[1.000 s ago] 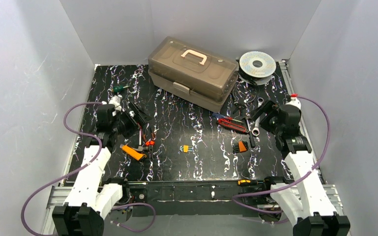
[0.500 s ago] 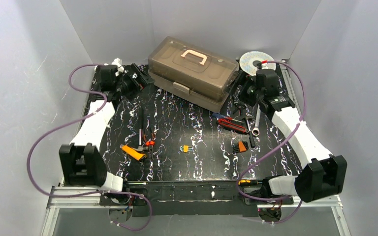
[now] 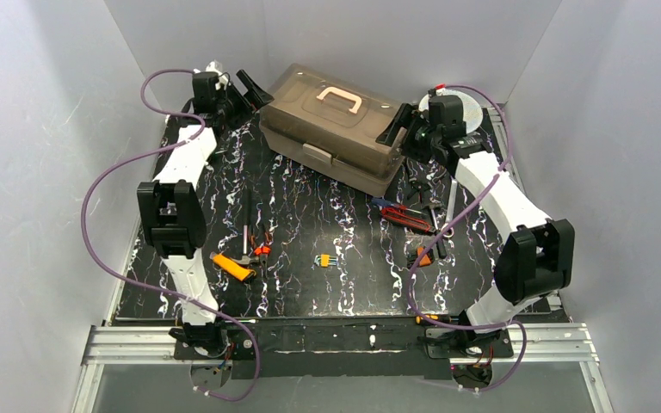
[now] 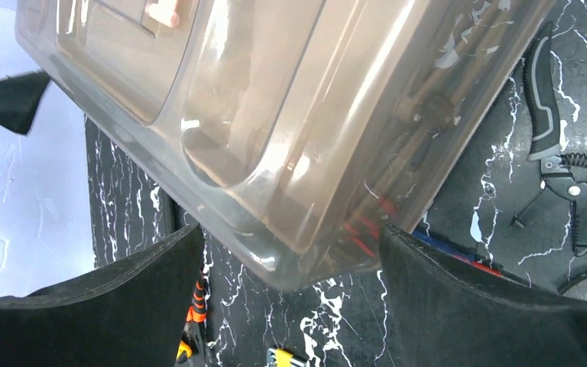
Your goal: Pack the tool kit
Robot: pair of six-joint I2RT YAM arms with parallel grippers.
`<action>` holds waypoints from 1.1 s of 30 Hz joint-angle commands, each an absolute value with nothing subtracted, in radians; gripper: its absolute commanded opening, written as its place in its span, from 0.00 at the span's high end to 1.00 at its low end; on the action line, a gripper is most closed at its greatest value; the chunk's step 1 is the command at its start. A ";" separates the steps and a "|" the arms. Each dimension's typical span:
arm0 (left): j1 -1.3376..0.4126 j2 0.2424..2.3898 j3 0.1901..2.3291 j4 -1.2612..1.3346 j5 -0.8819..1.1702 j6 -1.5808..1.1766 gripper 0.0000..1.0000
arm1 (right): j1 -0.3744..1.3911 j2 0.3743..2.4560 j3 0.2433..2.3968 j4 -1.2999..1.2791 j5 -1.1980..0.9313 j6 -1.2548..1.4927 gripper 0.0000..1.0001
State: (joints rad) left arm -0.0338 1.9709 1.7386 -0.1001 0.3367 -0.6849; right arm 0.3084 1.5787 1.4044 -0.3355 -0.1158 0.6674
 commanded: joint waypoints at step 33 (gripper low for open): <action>-0.072 1.897 1.473 0.320 0.442 -0.688 0.24 | 0.496 1.664 1.485 -0.300 -0.319 0.616 0.14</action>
